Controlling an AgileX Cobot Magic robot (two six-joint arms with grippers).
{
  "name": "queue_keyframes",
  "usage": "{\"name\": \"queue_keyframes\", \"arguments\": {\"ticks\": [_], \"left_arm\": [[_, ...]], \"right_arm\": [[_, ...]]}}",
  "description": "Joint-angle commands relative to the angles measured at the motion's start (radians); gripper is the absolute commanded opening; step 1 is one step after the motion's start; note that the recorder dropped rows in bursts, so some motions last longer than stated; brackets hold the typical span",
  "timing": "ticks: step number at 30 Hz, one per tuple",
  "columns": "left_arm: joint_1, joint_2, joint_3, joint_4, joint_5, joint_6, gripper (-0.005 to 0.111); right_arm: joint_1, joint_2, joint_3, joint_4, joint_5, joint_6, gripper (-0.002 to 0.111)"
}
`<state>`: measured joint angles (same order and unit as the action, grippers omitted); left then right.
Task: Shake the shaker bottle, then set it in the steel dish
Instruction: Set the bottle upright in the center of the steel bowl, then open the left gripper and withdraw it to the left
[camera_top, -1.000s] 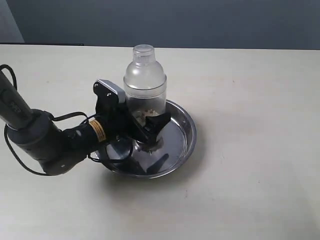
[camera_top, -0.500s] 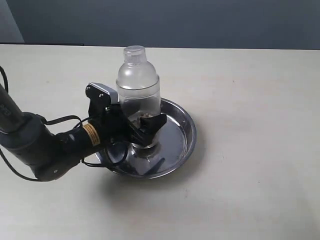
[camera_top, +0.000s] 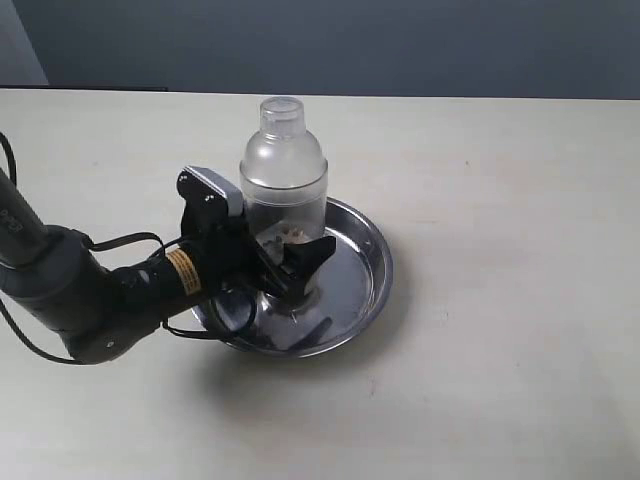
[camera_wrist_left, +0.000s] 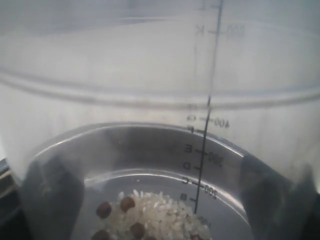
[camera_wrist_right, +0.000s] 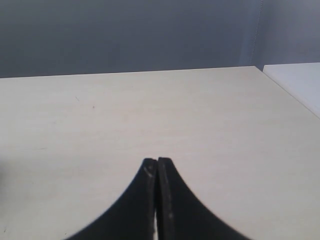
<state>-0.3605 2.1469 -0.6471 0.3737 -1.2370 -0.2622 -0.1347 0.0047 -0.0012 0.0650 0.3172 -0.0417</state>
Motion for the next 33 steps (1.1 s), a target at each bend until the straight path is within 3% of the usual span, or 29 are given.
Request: {"name": "queue_keyframes", "arguments": {"ticks": [1,10,20,33], "left_arm": [[0.002,-0.008,0.008,-0.004,0.016,-0.006,0.082],[0.002,-0.008,0.008,0.04,0.016,-0.053,0.105],[0.004,-0.044,0.06,0.089,0.016,-0.063,0.106],[0.088,-0.22,0.173,0.16,0.026,-0.06,0.106]], "right_arm": [[-0.005,-0.005,0.001,0.001,-0.013,-0.002,-0.001],[-0.005,-0.005,0.001,0.001,-0.013,-0.002,-0.001],[-0.005,-0.005,0.001,0.001,-0.013,-0.002,-0.001],[-0.005,-0.005,0.001,0.001,-0.013,-0.002,-0.001]]}}
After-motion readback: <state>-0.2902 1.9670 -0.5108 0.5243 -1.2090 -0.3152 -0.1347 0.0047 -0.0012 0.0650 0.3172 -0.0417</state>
